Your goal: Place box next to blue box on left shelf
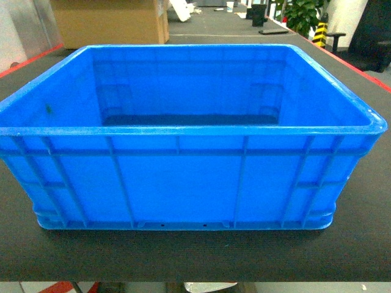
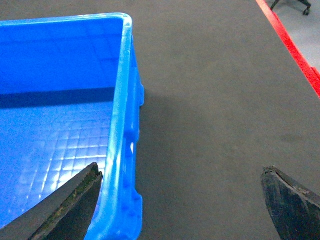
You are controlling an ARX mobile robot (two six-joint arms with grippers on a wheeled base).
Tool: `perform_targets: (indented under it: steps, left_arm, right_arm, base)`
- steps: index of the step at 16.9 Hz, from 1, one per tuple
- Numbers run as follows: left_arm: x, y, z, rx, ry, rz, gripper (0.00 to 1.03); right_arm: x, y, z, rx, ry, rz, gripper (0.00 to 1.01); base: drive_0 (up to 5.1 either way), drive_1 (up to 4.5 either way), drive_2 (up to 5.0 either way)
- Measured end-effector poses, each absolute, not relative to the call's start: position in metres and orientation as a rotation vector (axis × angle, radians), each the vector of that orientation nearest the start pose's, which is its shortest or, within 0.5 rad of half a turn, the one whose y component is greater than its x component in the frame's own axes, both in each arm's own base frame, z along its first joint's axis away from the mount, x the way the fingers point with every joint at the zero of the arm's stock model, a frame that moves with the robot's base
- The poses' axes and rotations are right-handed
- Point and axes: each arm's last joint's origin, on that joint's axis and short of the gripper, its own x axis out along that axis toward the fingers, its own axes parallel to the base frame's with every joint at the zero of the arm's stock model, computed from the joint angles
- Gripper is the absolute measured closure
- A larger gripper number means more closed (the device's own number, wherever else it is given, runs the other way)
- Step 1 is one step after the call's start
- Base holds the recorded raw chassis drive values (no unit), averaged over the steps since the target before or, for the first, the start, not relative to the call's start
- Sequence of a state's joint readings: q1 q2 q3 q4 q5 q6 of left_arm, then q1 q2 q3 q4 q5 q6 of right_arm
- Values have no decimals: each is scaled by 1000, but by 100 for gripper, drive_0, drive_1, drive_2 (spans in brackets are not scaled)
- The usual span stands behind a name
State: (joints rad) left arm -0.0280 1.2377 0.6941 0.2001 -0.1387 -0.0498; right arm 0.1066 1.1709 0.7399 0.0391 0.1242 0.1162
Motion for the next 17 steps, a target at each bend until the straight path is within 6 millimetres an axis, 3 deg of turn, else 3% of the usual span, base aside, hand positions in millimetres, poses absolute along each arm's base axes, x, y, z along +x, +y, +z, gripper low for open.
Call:
perform_targets:
  steps: [2,3,4,8,11,13,17]
  left_arm:
    - [311,-11,242,-33,453,109,5]
    - [352,-24,235,-24,498,99,5]
    - [360,-26,229,-16,526,105,5]
    - [372,-28,201,-3,665,132,5]
    - [373,-25,199,-29,705,150,5]
    - [372,-24,200,-35,730,147,6]
    - [370,-23,201,-46,775,152,44]
  right_arm:
    - [299,38,271,95,447,-2,3]
    - [350,56,253,88,529,5,3]
    - [360,60,240,85,578,2,3]
    - [373,68,211,97,661,-15,3]
    - [373,74,196,122,734,0,3]
    - [374,76,197,144,754,4,3]
    - [373,79,197,139,760,4,41]
  base:
    - [0,0,0]
    - [0,0,0]
    - [0,0,0]
    - [0,0,0]
    - [0,0,0]
    - [0,0,0]
    - [0,0,0]
